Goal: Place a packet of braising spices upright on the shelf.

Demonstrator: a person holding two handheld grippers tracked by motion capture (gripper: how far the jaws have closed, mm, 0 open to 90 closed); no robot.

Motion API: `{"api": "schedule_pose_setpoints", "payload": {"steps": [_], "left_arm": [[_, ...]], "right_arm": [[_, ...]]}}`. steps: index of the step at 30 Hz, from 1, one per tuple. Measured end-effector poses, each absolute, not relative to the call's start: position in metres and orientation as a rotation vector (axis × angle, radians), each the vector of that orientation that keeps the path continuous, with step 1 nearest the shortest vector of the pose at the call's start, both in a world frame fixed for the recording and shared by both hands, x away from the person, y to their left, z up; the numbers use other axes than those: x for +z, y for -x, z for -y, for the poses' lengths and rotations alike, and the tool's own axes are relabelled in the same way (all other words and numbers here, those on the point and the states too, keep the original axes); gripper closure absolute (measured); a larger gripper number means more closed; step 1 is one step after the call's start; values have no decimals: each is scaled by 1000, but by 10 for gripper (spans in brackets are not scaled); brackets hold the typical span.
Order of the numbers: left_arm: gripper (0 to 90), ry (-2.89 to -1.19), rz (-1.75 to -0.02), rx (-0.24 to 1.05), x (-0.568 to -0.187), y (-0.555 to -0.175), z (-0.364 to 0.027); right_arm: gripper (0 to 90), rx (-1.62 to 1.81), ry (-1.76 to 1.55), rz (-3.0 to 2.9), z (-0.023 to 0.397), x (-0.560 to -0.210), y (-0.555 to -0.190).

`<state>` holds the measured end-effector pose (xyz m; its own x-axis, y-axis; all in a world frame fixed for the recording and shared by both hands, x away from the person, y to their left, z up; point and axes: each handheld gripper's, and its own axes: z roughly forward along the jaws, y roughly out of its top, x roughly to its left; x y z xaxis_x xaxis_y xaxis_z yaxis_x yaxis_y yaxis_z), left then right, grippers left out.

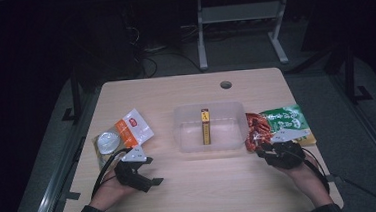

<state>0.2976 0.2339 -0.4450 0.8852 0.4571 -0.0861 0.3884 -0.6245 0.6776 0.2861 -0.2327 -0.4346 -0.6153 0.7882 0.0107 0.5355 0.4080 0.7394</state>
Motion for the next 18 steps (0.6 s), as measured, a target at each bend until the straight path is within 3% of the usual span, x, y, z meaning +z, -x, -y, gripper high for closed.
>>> {"api": "schedule_pose_setpoints", "payload": {"steps": [4,7,18], "left_arm": [[142,-2325,-590,125,-447,-296,-232],[142,-2326,-574,128,-447,-296,-231],[142,-2330,-565,126,-449,-294,-224]], "right_arm": [[832,1008,-1188,-2295,238,-433,-299],[882,1004,-1212,-2271,241,-431,-309],[899,997,-1269,-2198,255,-424,-348]]}}
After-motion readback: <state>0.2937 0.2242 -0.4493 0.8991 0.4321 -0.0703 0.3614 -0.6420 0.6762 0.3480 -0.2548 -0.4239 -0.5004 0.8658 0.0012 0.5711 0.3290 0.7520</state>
